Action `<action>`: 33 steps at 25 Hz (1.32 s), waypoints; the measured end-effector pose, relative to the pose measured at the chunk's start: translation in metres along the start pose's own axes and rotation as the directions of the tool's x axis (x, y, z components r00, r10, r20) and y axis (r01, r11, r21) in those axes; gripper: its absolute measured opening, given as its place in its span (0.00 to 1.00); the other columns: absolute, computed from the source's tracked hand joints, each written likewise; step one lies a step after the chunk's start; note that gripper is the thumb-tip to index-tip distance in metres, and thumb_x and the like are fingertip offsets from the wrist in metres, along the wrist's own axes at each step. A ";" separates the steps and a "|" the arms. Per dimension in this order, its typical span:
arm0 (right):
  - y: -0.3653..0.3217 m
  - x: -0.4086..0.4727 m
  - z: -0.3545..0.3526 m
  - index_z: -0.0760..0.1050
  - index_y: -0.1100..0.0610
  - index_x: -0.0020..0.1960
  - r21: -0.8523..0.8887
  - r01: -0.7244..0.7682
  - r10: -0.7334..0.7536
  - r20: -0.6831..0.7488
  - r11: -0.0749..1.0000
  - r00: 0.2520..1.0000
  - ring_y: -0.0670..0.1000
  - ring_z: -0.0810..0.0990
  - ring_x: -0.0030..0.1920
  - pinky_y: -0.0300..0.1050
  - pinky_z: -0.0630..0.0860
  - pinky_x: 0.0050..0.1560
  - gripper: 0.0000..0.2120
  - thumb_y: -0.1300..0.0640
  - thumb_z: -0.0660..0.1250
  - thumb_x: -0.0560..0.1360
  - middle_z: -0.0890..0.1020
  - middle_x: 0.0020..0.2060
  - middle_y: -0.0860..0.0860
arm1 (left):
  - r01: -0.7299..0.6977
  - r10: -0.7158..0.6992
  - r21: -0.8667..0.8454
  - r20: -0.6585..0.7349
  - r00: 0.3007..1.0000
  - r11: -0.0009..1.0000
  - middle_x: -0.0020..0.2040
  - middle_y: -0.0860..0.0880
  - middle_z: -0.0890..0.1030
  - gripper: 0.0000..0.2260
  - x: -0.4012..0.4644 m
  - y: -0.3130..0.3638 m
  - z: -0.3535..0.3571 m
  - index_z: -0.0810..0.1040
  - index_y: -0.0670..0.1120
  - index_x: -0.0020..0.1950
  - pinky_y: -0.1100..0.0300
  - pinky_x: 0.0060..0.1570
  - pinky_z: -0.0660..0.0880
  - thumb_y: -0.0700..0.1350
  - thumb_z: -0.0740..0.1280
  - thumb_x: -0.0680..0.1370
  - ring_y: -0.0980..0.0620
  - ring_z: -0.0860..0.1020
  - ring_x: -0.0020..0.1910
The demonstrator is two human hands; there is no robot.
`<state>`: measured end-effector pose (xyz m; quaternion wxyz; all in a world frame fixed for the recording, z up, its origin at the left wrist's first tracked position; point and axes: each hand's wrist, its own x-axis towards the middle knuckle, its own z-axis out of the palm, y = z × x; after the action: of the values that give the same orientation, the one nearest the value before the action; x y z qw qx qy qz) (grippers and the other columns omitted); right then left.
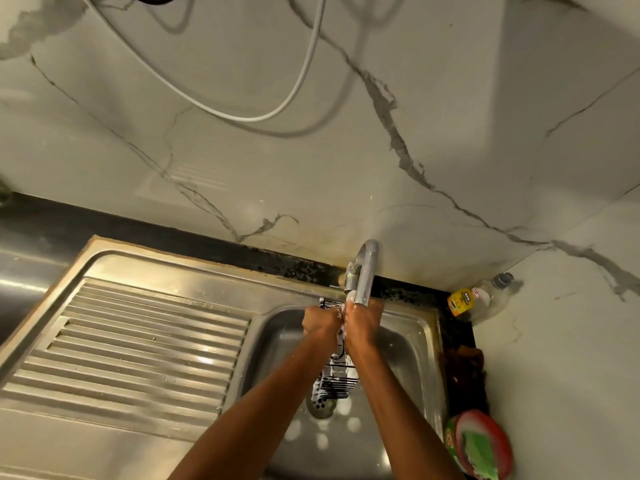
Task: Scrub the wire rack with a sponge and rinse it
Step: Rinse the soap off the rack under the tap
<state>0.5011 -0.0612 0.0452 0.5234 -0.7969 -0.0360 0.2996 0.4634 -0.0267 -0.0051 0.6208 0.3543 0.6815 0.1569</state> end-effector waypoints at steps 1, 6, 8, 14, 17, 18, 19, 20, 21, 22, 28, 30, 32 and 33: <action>0.002 0.003 -0.002 0.71 0.59 0.50 0.033 -0.018 0.016 0.045 0.999 0.999 0.50 0.77 0.32 0.41 0.73 0.27 0.04 0.66 0.65 0.77 0.77 0.37 0.56 | 0.001 -0.001 -0.016 -0.005 1.000 1.000 0.45 0.42 0.85 0.08 -0.001 -0.001 -0.001 0.82 0.38 0.47 0.55 0.40 0.84 0.43 0.75 0.77 0.46 0.84 0.41; -0.006 0.000 -0.003 0.74 0.58 0.39 0.195 -0.030 0.005 0.130 0.980 0.992 0.45 0.71 0.20 0.36 0.67 0.20 0.10 0.58 0.68 0.79 0.76 0.28 0.53 | 0.026 -0.027 -0.035 -0.022 0.999 0.999 0.42 0.43 0.86 0.11 0.000 -0.012 -0.010 0.84 0.39 0.48 0.54 0.34 0.82 0.45 0.78 0.74 0.45 0.86 0.40; -0.011 -0.003 -0.001 0.72 0.57 0.38 0.153 -0.025 0.021 0.030 0.988 0.999 0.47 0.72 0.24 0.39 0.69 0.22 0.11 0.61 0.72 0.75 0.77 0.29 0.53 | 0.024 -0.025 -0.037 -0.040 0.999 0.999 0.40 0.44 0.85 0.10 0.001 -0.015 -0.015 0.84 0.39 0.46 0.54 0.33 0.81 0.45 0.78 0.74 0.45 0.85 0.38; -0.002 -0.004 0.003 0.70 0.63 0.33 0.202 -0.068 0.048 0.101 0.977 0.994 0.52 0.74 0.28 0.41 0.68 0.25 0.12 0.79 0.58 0.62 0.74 0.21 0.50 | 0.017 -0.019 -0.082 -0.026 0.999 0.997 0.39 0.43 0.86 0.08 -0.002 -0.020 -0.025 0.84 0.39 0.47 0.54 0.31 0.79 0.44 0.75 0.75 0.46 0.84 0.35; 0.006 -0.006 -0.003 0.73 0.65 0.37 0.079 0.102 -0.114 0.161 0.992 0.980 0.49 0.73 0.28 0.38 0.70 0.24 0.10 0.78 0.60 0.64 0.75 0.24 0.50 | 0.038 -0.043 -0.127 -0.033 0.999 0.991 0.38 0.44 0.85 0.09 -0.005 -0.022 -0.031 0.84 0.39 0.47 0.57 0.30 0.77 0.45 0.75 0.76 0.48 0.82 0.33; 0.009 -0.008 -0.007 0.74 0.65 0.35 0.076 0.187 -0.199 0.214 0.980 0.956 0.48 0.74 0.28 0.37 0.71 0.26 0.10 0.78 0.62 0.67 0.76 0.24 0.50 | 0.046 -0.049 -0.134 -0.025 0.998 0.990 0.38 0.44 0.85 0.10 -0.008 -0.023 -0.034 0.84 0.40 0.47 0.57 0.30 0.76 0.47 0.76 0.76 0.48 0.82 0.34; 0.013 -0.008 -0.011 0.75 0.63 0.33 0.074 0.262 -0.272 0.266 0.962 0.925 0.46 0.73 0.26 0.37 0.71 0.27 0.12 0.76 0.64 0.71 0.75 0.24 0.49 | 0.047 -0.051 -0.135 -0.026 0.998 0.990 0.39 0.44 0.85 0.13 -0.008 -0.026 -0.036 0.84 0.40 0.47 0.57 0.31 0.77 0.50 0.77 0.74 0.48 0.83 0.36; 0.018 -0.009 -0.012 0.75 0.60 0.32 0.063 0.325 -0.328 0.314 0.943 0.891 0.46 0.71 0.25 0.37 0.70 0.27 0.15 0.71 0.65 0.75 0.74 0.23 0.48 | 0.043 -0.046 -0.105 -0.027 0.999 0.993 0.39 0.45 0.85 0.15 -0.009 -0.028 -0.039 0.84 0.41 0.46 0.56 0.33 0.78 0.53 0.78 0.72 0.46 0.84 0.38; 0.023 -0.008 -0.011 0.74 0.57 0.32 0.040 0.362 -0.352 0.350 0.931 0.868 0.45 0.70 0.24 0.37 0.68 0.26 0.17 0.66 0.65 0.79 0.73 0.23 0.47 | 0.047 -0.050 -0.085 -0.036 0.998 0.995 0.39 0.45 0.85 0.17 -0.011 -0.031 -0.042 0.84 0.41 0.45 0.55 0.35 0.79 0.55 0.79 0.71 0.45 0.85 0.40; 0.027 -0.007 -0.009 0.73 0.56 0.33 0.014 0.376 -0.355 0.365 0.927 0.861 0.45 0.68 0.24 0.38 0.67 0.26 0.17 0.61 0.64 0.81 0.72 0.22 0.45 | 0.043 -0.046 -0.070 -0.051 0.998 0.997 0.39 0.44 0.86 0.18 -0.012 -0.033 -0.043 0.84 0.41 0.46 0.53 0.38 0.81 0.56 0.79 0.70 0.44 0.85 0.40; 0.014 0.019 0.007 0.75 0.59 0.38 -0.055 0.169 -0.143 0.318 0.984 0.937 0.43 0.73 0.25 0.37 0.73 0.29 0.17 0.52 0.61 0.83 0.76 0.27 0.50 | 0.037 -0.048 -0.127 -0.087 0.995 0.991 0.39 0.44 0.85 0.19 -0.020 -0.028 -0.048 0.83 0.39 0.47 0.53 0.33 0.82 0.53 0.81 0.70 0.45 0.85 0.37; -0.001 0.028 0.017 0.78 0.60 0.40 -0.085 0.124 -0.080 0.403 0.989 0.912 0.46 0.76 0.27 0.37 0.73 0.28 0.17 0.61 0.57 0.84 0.80 0.31 0.53 | 0.045 -0.053 -0.137 -0.052 0.997 0.990 0.39 0.44 0.85 0.20 -0.024 -0.024 -0.048 0.82 0.39 0.47 0.58 0.28 0.77 0.54 0.81 0.70 0.48 0.83 0.35; -0.006 0.036 0.028 0.79 0.60 0.32 -0.023 0.024 -0.010 0.465 0.999 0.885 0.49 0.77 0.27 0.39 0.74 0.30 0.24 0.71 0.52 0.80 0.82 0.29 0.56 | 0.042 -0.050 -0.153 -0.045 0.998 0.987 0.39 0.44 0.85 0.21 -0.024 -0.023 -0.048 0.83 0.40 0.47 0.59 0.28 0.75 0.56 0.80 0.69 0.47 0.84 0.35; -0.006 0.037 0.030 0.77 0.60 0.28 0.040 -0.049 0.025 0.469 0.998 0.883 0.49 0.77 0.28 0.41 0.73 0.33 0.27 0.71 0.51 0.79 0.82 0.27 0.56 | 0.030 -0.037 -0.141 -0.048 0.998 0.990 0.39 0.45 0.85 0.21 -0.024 -0.022 -0.048 0.83 0.40 0.47 0.59 0.29 0.75 0.57 0.80 0.69 0.47 0.84 0.35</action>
<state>0.5168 -0.0201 0.0261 0.5136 -0.6881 -0.1384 0.4936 0.4110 -0.0476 0.0071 0.6295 0.2944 0.6899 0.2028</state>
